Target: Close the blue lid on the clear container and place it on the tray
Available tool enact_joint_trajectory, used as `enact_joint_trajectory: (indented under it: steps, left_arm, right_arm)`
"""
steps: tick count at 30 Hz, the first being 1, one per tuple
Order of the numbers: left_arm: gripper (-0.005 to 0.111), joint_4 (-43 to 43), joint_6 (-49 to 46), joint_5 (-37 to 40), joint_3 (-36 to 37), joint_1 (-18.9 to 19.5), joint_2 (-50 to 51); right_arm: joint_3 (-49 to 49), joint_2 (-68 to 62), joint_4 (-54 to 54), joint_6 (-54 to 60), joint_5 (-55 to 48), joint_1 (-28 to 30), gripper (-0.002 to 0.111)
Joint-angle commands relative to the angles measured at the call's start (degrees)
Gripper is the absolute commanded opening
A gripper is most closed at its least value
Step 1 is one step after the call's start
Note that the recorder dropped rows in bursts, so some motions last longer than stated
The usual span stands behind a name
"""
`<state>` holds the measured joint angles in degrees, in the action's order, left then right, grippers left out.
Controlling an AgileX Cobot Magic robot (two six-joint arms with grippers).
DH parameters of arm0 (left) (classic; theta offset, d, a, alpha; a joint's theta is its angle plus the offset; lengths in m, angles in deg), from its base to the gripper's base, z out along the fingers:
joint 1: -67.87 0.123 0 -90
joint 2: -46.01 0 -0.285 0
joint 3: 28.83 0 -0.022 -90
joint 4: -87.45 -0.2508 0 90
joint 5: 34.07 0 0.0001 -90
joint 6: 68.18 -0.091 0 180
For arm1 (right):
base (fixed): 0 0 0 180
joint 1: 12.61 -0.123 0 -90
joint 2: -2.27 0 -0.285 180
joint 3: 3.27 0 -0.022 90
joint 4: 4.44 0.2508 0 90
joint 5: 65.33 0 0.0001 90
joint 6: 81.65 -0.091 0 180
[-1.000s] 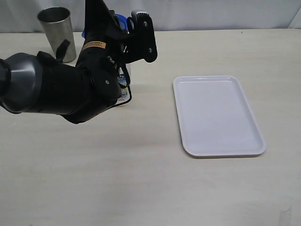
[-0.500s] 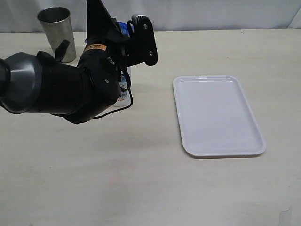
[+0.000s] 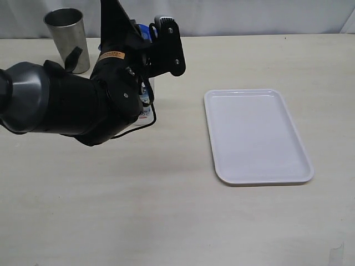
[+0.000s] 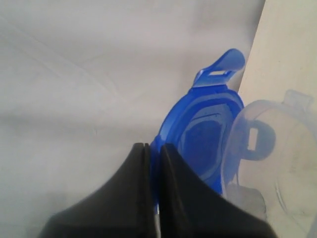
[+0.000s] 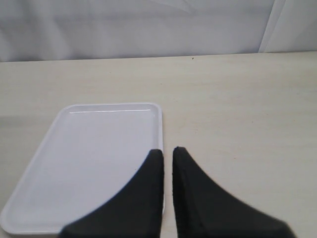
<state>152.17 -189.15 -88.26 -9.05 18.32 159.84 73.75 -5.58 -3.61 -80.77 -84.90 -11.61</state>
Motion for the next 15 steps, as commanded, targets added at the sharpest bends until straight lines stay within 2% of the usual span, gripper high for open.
enact_joint_trajectory:
  steps: [1,15]
  left_arm:
    - [0.000,0.5,-0.9,-1.0,0.1,-0.5,-0.5]
    - [0.000,0.2,-1.8,-2.0,0.1,-1.8,-0.9]
  right_arm:
    - [0.2,0.1,0.2,0.0,-0.1,0.2,0.007]
    - [0.2,0.1,0.2,0.0,-0.1,0.2,0.007]
